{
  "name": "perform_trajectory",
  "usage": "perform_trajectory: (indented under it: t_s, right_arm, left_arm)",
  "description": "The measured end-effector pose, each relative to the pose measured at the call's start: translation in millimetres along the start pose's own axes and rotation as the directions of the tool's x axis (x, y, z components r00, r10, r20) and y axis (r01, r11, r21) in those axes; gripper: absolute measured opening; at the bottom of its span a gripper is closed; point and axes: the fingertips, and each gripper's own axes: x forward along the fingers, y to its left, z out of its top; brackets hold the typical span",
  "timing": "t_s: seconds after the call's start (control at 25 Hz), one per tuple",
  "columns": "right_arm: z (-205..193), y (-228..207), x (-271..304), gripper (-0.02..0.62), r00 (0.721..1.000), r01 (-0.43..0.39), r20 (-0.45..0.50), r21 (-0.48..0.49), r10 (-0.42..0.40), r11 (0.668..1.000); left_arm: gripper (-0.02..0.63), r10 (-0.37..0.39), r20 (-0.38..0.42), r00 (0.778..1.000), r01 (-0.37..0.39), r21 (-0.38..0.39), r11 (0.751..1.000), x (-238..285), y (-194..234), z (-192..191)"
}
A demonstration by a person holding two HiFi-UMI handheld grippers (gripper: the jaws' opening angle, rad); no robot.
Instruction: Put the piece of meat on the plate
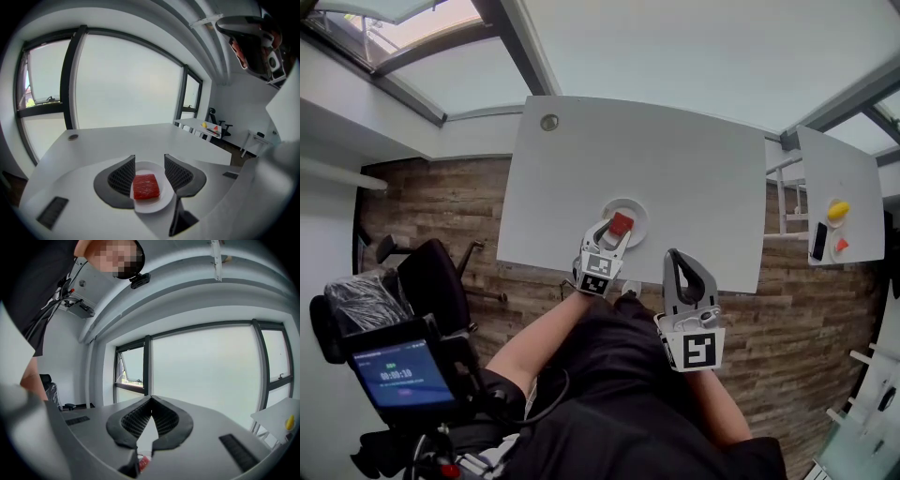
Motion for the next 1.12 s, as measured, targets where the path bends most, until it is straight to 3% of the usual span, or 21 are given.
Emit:
perform_trajectory:
  t_s: [0.32,0.72,0.92,1.12]
  right_arm:
    - [20,42,-12,0.005,1.0,0.001,0.022,-0.01,-0.001,1.0]
    - [30,61,-9,0.005,0.999,0.004,0.044,-0.01,-0.004,1.0]
    - [34,68,-6,0.005,0.999,-0.007,0.051,-0.014,0.008,1.0]
    - [41,79,0,0.005,0.997,-0.026,0.069,-0.024,0.028,0.999]
  left_arm:
    - [0.196,0.02,0.072,0.997,-0.021,0.013,1.0,-67,-2,34]
    - [0.196,0.08,0.195,0.977,-0.067,-0.073,0.995,-140,10,77]
    - [0.196,0.106,0.283,0.953,-0.09,-0.067,0.994,-175,11,112]
    - [0.195,0.109,0.399,0.91,-0.079,-0.091,0.993,-203,9,139]
